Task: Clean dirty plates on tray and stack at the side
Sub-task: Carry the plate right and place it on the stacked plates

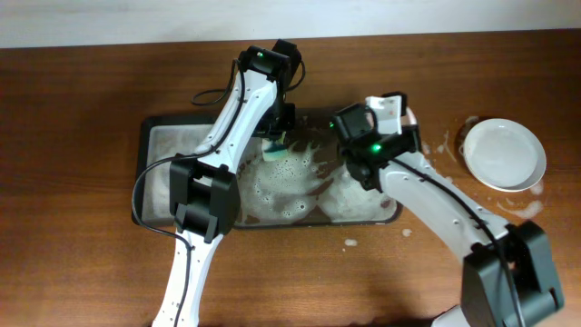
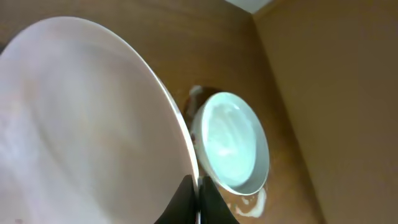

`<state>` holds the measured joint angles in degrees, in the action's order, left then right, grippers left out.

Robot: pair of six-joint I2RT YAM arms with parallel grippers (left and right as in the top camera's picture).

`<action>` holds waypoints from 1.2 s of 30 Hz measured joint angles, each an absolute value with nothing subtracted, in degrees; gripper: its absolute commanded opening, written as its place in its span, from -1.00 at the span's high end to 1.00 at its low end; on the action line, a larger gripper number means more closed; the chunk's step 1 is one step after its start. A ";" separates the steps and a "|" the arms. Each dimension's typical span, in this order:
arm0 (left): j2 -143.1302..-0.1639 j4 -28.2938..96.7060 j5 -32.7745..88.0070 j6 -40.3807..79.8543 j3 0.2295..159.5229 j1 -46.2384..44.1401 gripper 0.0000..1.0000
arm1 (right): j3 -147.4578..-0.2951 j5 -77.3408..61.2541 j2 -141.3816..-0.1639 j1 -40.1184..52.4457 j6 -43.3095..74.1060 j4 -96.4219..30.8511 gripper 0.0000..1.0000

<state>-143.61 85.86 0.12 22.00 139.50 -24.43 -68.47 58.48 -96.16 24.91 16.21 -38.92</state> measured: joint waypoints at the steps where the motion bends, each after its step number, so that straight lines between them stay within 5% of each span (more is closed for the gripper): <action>1: -143.61 85.89 0.12 22.00 139.50 -24.43 0.99 | -68.58 58.67 -94.32 24.64 16.25 -38.96 0.92; 7: -143.61 85.86 0.25 22.00 139.50 -24.43 0.99 | -70.41 57.08 -75.09 24.62 16.27 -39.53 0.92; 18: -143.61 85.84 0.25 22.00 139.50 -24.43 0.99 | -70.61 45.65 -74.74 23.97 9.08 -41.85 0.92; 25: -143.61 85.84 0.25 22.00 139.50 -24.43 0.99 | -70.61 13.08 -76.97 -0.08 17.08 -45.01 0.92; 36: -143.61 85.38 0.25 22.00 139.50 -24.64 0.99 | -70.63 -0.38 -94.15 -36.45 26.92 -33.47 0.92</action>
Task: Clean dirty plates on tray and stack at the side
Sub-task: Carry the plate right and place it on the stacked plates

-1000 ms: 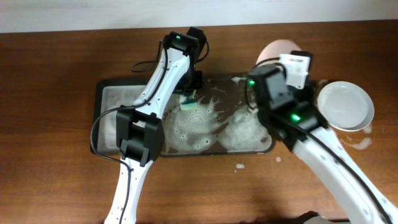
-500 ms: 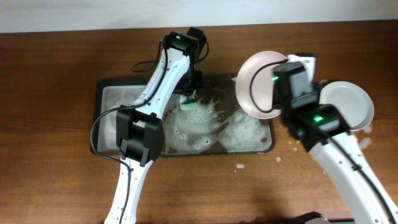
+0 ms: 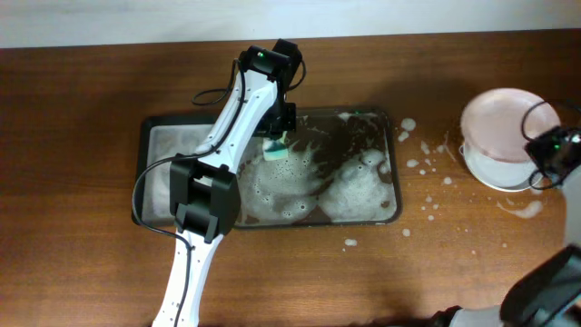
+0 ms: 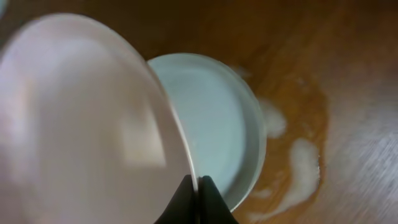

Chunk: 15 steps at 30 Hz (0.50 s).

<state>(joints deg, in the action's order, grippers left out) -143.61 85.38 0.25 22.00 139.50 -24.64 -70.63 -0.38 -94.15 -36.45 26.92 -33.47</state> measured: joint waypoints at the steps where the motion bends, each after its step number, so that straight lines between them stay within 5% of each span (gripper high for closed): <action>1: -143.61 85.30 0.25 22.00 139.50 -24.69 0.99 | -70.63 -0.34 -96.18 -37.67 27.07 -32.25 0.92; 15: -143.61 85.21 0.43 22.00 139.50 -24.75 0.99 | -70.67 -4.86 -106.89 -40.10 26.26 -34.09 0.92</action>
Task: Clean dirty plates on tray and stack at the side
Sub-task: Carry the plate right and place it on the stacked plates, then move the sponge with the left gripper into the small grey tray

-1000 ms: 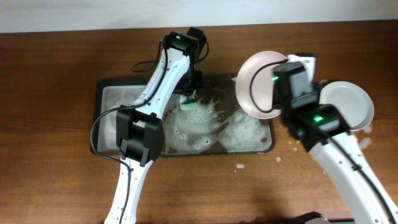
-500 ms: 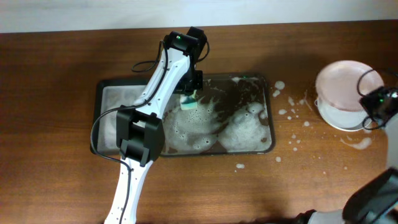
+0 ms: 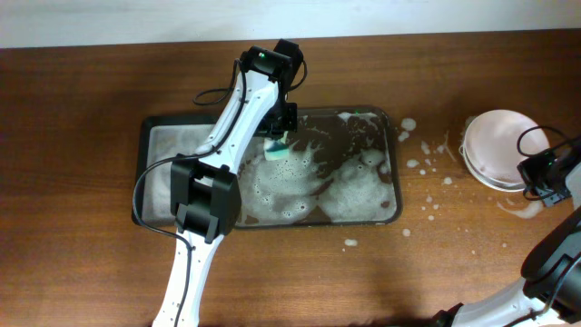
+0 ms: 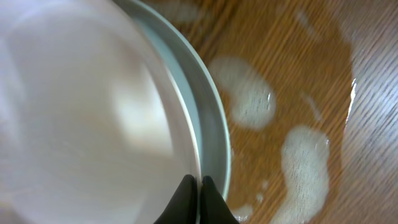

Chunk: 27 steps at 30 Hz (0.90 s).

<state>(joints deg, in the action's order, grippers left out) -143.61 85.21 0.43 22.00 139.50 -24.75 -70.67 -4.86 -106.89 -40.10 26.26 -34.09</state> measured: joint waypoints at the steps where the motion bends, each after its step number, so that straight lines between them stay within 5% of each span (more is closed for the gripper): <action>1: -143.61 85.32 0.69 22.00 139.50 -24.75 0.99 | -70.67 -5.74 -106.89 -40.07 26.06 -35.51 0.92; 3: -143.61 85.67 0.73 22.00 139.50 -24.75 0.99 | -70.67 -6.81 -106.87 -40.07 25.67 -37.08 0.65; 5: -143.61 85.89 0.75 22.00 139.50 -24.75 0.99 | -70.67 -7.64 -105.56 -40.05 25.50 -39.05 -0.05; 9: -143.61 86.41 1.15 21.06 139.50 -24.75 0.99 | -70.67 -8.10 -97.56 -40.03 24.77 -40.10 -0.45; 18: -136.88 96.44 -1.69 15.07 164.03 -21.30 0.99 | -70.72 -18.65 -78.04 -30.33 17.54 -44.62 -0.49; 23: -125.95 96.36 -2.39 12.80 160.48 -17.52 0.99 | -70.72 -15.86 -78.06 -17.10 16.08 -44.82 -0.59; 27: -112.51 96.53 -7.68 15.25 142.39 -14.11 0.99 | -70.72 -13.80 -78.74 -12.10 15.84 -45.28 -0.58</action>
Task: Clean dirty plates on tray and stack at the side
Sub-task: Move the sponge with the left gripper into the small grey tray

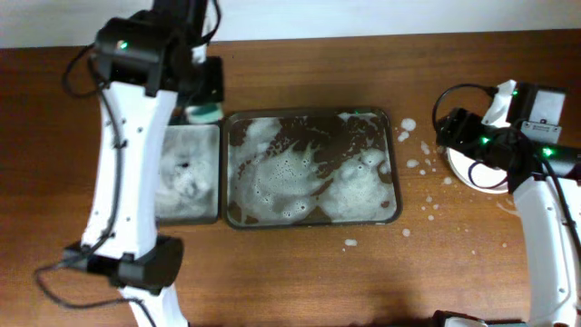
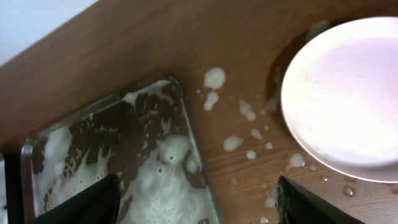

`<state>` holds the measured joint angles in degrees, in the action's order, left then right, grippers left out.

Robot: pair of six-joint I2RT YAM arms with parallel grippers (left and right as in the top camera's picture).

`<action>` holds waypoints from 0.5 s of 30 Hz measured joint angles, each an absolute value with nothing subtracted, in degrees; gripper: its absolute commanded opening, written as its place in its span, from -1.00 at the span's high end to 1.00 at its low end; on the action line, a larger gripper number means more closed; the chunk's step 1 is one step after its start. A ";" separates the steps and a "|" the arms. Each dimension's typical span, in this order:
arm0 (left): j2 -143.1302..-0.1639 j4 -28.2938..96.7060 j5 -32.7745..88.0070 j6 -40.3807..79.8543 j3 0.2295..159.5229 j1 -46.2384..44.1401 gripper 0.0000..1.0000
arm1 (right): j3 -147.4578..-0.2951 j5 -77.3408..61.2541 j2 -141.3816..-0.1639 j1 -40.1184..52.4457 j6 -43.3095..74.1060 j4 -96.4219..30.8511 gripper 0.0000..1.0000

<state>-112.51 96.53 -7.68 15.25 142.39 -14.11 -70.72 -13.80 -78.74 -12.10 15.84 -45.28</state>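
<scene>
A pale pink plate [image 2: 348, 93] lies on top of the stack at the right of the table; in the overhead view only a white sliver of that stack [image 1: 479, 173] shows under my right arm. My right gripper [image 2: 199, 208] hangs open and empty above the wet wood between the stack and the tray, its fingers [image 2: 93, 200] wide apart. The dark tray [image 1: 392, 116] holds foamy water, and no plate shows in it. My left gripper [image 1: 205, 102] is over the tray's far left part, shut on a green-and-white sponge [image 1: 205, 113].
Blobs of foam [image 1: 413, 132] and wet patches dot the wood between the tray and the stack. A foam spot [image 1: 349, 242] lies in front of the tray. My left arm [image 1: 123, 173] crosses the tray's left end.
My right gripper let go of the pink plate, which now lies on the stack, and stands open, higher and nearer the tray. My left gripper moved left along the tray with the sponge.
My right gripper held the pink plate over the tray's right end while the left held the sponge over the tray's far rim. The plate was then over the white plate at the right, then down onto it. Now it lies there, released.
</scene>
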 measured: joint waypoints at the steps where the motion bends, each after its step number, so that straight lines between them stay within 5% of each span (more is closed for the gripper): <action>1: -109.40 96.01 -9.04 16.51 136.33 -13.10 0.99 | -70.72 -13.50 -79.07 -11.35 15.81 -45.04 -0.58; 11: -105.69 52.77 -12.67 17.65 84.29 -6.20 0.90 | -70.72 -10.33 -79.15 -8.78 15.73 -46.09 -0.59; 13: -105.73 47.55 -12.45 17.56 77.19 -5.96 0.42 | -70.72 -10.07 -79.20 -8.78 15.62 -46.06 -0.58; 14: -105.73 45.52 -12.25 17.58 75.35 -5.98 -0.13 | -70.72 -9.93 -79.20 -8.78 15.53 -46.13 -0.59; 15: -105.73 44.45 -12.16 17.45 74.15 -6.00 -0.98 | -70.72 -9.93 -79.20 -8.78 15.29 -46.13 -0.59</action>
